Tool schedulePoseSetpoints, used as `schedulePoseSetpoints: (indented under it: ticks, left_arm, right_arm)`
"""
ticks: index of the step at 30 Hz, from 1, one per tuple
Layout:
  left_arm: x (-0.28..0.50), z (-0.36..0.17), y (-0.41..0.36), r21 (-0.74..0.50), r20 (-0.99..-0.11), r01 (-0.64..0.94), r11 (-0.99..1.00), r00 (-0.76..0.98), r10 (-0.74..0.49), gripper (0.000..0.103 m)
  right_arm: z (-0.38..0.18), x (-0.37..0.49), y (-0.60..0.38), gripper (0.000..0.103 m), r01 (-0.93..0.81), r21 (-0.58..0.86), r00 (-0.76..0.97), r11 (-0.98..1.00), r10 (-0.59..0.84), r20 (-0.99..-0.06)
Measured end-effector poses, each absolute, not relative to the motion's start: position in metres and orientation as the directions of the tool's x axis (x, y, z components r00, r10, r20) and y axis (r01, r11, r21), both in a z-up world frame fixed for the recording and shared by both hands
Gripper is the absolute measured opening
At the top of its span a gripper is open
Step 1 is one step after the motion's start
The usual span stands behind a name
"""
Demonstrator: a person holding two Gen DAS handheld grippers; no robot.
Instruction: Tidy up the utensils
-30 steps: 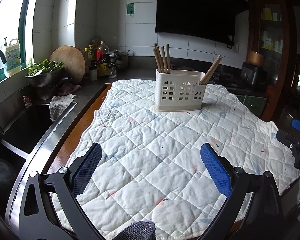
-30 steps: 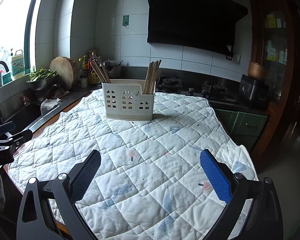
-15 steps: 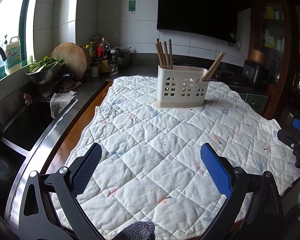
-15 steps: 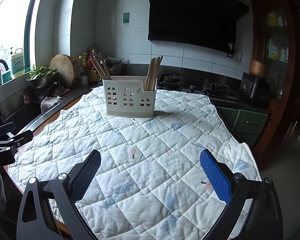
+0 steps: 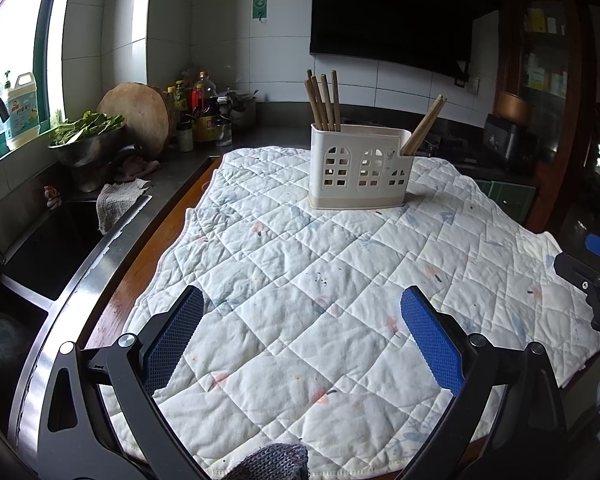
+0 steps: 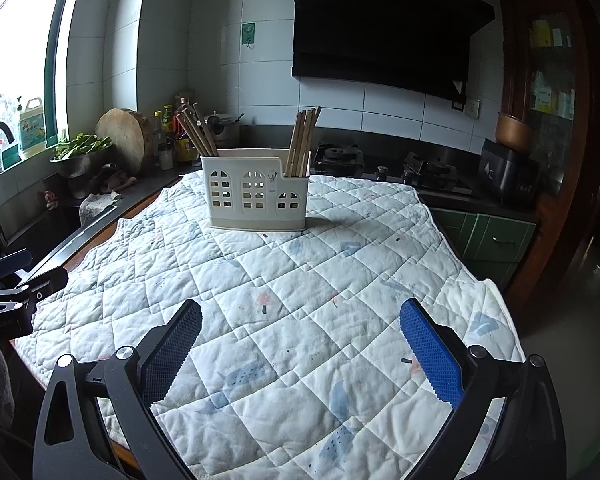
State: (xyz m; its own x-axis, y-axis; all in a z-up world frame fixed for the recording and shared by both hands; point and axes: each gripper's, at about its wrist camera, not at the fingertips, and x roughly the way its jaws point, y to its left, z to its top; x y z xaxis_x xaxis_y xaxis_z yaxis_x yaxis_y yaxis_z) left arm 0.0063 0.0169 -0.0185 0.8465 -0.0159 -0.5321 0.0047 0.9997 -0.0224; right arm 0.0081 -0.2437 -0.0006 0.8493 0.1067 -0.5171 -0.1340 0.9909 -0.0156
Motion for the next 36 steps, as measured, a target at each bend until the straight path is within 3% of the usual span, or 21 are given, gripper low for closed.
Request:
schedulePoseSetpoints:
  ticks: [36]
  left_arm:
    - [0.0110,-0.0269,0.0111,-0.013,-0.545,0.017,1.000,0.838,-0.022,0.098]
  right_arm:
    - [-0.0033,0.0113,-0.2447,0.096,-0.132,-0.012,0.842,0.991,0.106,-0.529]
